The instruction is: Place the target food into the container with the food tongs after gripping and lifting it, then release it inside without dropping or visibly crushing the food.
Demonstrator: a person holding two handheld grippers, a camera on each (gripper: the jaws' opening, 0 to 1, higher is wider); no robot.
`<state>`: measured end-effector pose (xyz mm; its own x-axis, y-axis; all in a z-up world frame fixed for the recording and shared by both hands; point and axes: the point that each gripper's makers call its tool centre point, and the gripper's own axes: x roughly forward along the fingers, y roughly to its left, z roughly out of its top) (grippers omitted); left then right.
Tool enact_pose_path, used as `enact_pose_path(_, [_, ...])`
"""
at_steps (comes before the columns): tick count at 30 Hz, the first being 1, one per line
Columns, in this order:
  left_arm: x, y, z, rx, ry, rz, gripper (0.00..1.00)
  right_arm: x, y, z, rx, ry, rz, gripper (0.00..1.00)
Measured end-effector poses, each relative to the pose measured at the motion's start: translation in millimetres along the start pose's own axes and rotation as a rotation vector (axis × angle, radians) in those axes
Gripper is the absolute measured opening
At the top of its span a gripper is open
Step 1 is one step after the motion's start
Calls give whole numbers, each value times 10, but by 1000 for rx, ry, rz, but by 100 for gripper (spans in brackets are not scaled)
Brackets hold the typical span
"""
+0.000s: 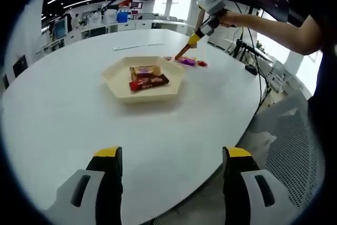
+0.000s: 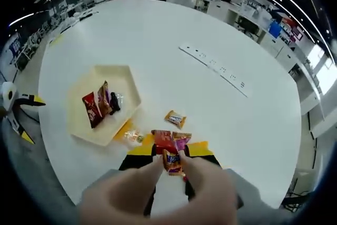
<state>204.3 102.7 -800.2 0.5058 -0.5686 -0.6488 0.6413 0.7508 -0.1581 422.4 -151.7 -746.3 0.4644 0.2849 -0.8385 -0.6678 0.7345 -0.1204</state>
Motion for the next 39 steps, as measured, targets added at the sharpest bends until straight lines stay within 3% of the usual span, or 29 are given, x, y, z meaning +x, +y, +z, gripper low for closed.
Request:
enact_pose_path(28, [-13,-4,20,14,-14,-3,75,-450,-103,314,-56,-57,-48,19])
enact_pose_path(39, [-10,-2,19,17,-14,-3,74,-386,-75,230,-41,-47,-38,20])
